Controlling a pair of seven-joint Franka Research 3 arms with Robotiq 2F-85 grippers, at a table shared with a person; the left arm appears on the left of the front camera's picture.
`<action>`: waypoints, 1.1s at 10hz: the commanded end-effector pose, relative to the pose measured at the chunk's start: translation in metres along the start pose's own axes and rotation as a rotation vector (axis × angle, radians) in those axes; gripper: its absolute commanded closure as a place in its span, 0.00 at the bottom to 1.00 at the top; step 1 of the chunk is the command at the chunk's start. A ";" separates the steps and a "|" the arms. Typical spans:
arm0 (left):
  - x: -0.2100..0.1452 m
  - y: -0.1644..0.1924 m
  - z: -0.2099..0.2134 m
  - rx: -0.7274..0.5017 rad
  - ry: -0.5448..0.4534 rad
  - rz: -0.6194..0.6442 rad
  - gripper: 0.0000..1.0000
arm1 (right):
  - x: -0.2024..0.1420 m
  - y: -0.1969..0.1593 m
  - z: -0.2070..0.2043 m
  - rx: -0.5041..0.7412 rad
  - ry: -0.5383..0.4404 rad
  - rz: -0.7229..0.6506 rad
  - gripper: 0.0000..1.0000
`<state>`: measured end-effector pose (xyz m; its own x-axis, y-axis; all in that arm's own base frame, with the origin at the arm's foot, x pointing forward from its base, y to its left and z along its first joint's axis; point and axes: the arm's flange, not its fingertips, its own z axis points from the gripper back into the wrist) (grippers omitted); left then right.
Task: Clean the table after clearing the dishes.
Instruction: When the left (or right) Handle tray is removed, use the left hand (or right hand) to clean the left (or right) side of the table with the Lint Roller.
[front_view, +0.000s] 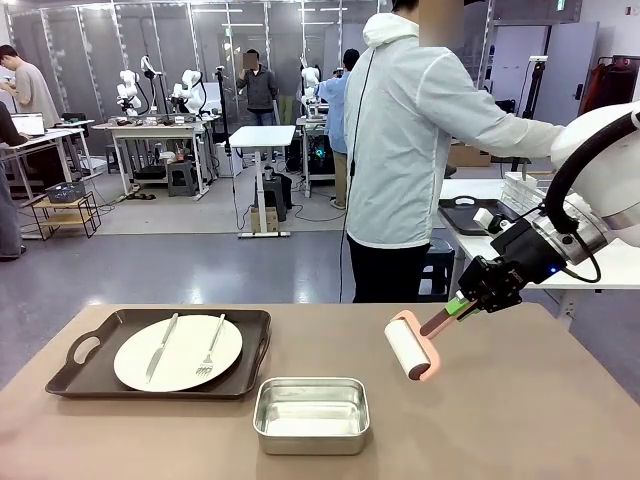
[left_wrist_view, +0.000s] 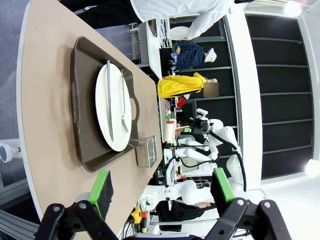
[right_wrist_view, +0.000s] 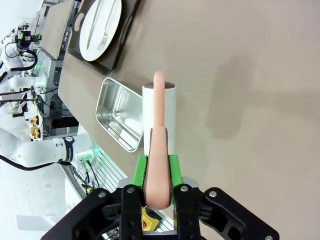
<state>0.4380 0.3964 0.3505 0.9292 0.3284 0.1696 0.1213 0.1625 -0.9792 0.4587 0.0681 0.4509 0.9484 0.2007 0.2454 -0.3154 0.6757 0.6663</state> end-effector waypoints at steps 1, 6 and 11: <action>-0.001 -0.001 0.002 0.003 -0.004 -0.005 0.00 | -0.003 0.004 0.002 0.007 -0.004 -0.012 0.98; -0.001 -0.001 0.002 0.003 -0.004 -0.005 0.00 | 0.033 -0.007 0.002 0.011 -0.172 -0.259 0.79; -0.001 -0.001 0.002 0.003 -0.004 -0.005 0.00 | 0.055 -0.025 -0.038 -0.050 -0.143 -0.361 0.79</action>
<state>0.4381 0.3962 0.3505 0.9293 0.3280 0.1696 0.1214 0.1624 -0.9792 0.5139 0.0812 0.4179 0.9861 -0.1214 0.1135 0.0077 0.7155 0.6986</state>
